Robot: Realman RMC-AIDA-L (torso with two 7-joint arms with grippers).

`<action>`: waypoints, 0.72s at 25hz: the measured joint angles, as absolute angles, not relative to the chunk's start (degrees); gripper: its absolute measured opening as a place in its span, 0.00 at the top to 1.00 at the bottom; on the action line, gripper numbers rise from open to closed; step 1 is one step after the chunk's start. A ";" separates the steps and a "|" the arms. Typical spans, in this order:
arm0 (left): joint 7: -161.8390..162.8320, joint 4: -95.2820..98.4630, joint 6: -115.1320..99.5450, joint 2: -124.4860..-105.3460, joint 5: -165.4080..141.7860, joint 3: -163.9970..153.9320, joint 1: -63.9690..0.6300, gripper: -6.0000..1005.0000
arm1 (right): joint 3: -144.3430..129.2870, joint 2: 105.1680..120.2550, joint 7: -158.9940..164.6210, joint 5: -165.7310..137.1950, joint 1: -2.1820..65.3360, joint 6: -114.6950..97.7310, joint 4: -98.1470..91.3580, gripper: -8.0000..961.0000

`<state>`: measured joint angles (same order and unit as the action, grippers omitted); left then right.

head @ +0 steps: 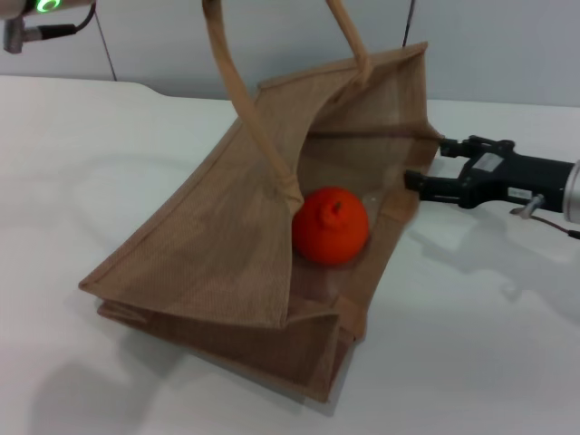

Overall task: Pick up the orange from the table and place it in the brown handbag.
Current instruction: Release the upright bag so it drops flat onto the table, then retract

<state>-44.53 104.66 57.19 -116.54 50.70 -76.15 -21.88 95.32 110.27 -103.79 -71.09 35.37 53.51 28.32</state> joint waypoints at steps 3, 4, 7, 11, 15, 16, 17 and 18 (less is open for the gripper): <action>-44.74 104.61 57.19 -116.53 50.72 -76.35 -21.88 0.86 | 96.97 110.03 -103.73 -71.11 34.26 53.67 29.24 0.10; -44.79 104.57 57.19 -116.51 50.68 -76.42 -21.88 0.86 | 97.30 110.00 -103.68 -71.12 34.01 53.67 29.52 0.10; -46.50 104.19 57.19 -116.54 50.53 -76.76 -21.88 0.81 | 98.33 109.65 -103.05 -71.20 32.81 53.69 30.86 0.10; -46.96 103.31 56.03 -116.63 50.58 -76.96 -21.70 0.74 | 99.66 109.36 -102.81 -71.40 31.89 53.64 31.42 0.10; -46.70 101.28 49.22 -116.75 51.01 -77.05 -19.35 0.57 | 106.34 110.35 -103.93 -73.02 29.14 51.65 33.49 0.10; -46.67 100.50 47.09 -116.76 51.26 -77.15 -18.49 0.45 | 108.61 110.97 -104.62 -73.61 28.24 50.41 34.33 0.10; -46.70 99.46 43.82 -116.78 51.90 -77.37 -17.45 0.45 | 110.94 111.91 -105.62 -74.21 27.32 48.62 35.30 0.10; -46.79 98.35 40.77 -116.78 52.60 -77.63 -16.43 0.45 | 113.13 112.94 -106.68 -74.75 26.47 46.93 36.30 0.10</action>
<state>-46.79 98.35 40.77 -116.78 52.60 -77.63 -16.43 113.13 112.94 -106.68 -74.75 26.47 46.93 36.30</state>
